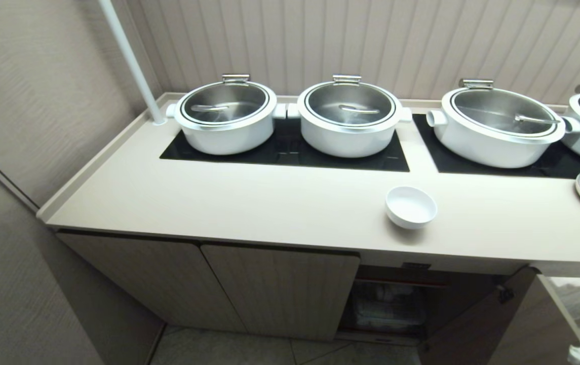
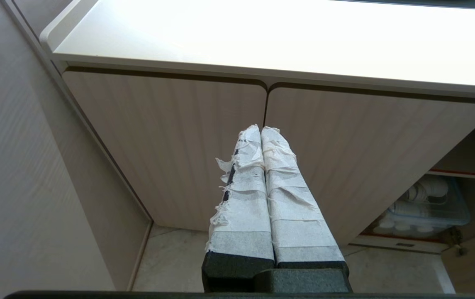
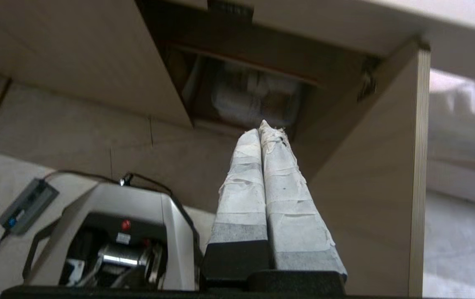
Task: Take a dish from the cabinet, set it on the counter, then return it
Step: Pick up the bowl from the table
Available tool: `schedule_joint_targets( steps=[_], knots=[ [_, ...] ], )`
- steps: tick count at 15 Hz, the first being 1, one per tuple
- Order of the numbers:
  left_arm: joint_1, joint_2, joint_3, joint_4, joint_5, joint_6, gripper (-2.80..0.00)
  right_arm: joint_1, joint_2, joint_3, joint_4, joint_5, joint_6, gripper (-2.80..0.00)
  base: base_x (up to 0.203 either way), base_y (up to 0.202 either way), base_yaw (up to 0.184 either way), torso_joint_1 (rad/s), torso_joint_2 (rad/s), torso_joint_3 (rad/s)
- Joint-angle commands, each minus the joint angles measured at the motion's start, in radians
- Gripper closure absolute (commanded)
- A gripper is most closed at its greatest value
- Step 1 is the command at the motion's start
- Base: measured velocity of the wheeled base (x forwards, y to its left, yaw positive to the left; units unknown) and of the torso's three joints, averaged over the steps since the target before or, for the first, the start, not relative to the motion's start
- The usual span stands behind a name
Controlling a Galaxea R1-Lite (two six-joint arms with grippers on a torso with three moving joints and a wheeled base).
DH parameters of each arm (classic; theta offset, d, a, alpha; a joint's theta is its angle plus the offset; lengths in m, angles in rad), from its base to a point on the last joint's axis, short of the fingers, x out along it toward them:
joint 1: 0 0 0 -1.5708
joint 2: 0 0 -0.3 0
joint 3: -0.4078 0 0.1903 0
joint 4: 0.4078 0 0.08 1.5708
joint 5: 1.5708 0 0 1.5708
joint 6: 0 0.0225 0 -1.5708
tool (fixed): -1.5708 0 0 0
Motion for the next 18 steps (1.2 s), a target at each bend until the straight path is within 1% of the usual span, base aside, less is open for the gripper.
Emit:
schedule_joint_targets(
  steps=[1, 3, 5, 7, 11, 16, 18],
  knots=[
    [0.000, 0.000, 0.000, -0.001, 0.000, -0.001, 0.00, 0.004, -0.263, 0.000, 0.195, -0.010, -0.001, 0.00, 0.000, 0.000, 0.000, 0.000, 0.00, 0.000],
    [0.000, 0.000, 0.000, -0.001, 0.000, -0.001, 0.00, 0.021, -0.385, 0.000, 0.265, -0.019, 0.010, 0.00, 0.000, 0.000, 0.000, 0.000, 0.00, 0.000],
    [0.000, 0.000, 0.000, -0.001, 0.000, -0.001, 0.00, 0.025, -0.419, 0.000, 0.295, -0.025, 0.012, 0.00, 0.000, 0.000, 0.000, 0.000, 0.00, 0.000],
    [0.000, 0.000, 0.000, -0.001, 0.000, -0.001, 0.00, 0.022, -0.419, 0.000, 0.295, -0.024, 0.019, 0.00, 0.000, 0.000, 0.000, 0.000, 0.00, 0.000],
    [0.000, 0.000, 0.000, -0.001, 0.000, -0.001, 0.00, -0.071, -0.497, 0.000, 0.296, -0.024, 0.020, 0.00, 0.000, 0.000, 0.000, 0.000, 0.00, 0.000],
    [0.000, 0.000, 0.001, -0.001, 0.000, -0.001, 0.00, -0.061, -0.693, 0.000, 0.296, -0.026, 0.032, 0.00, 0.000, 0.000, 0.000, 0.000, 0.00, 0.000],
    [0.000, 0.000, 0.000, -0.001, 0.000, -0.001, 0.00, -0.060, -0.699, 0.000, 0.298, -0.026, 0.034, 0.00, 0.000, 0.000, 0.000, 0.000, 0.00, 0.000]
  ],
)
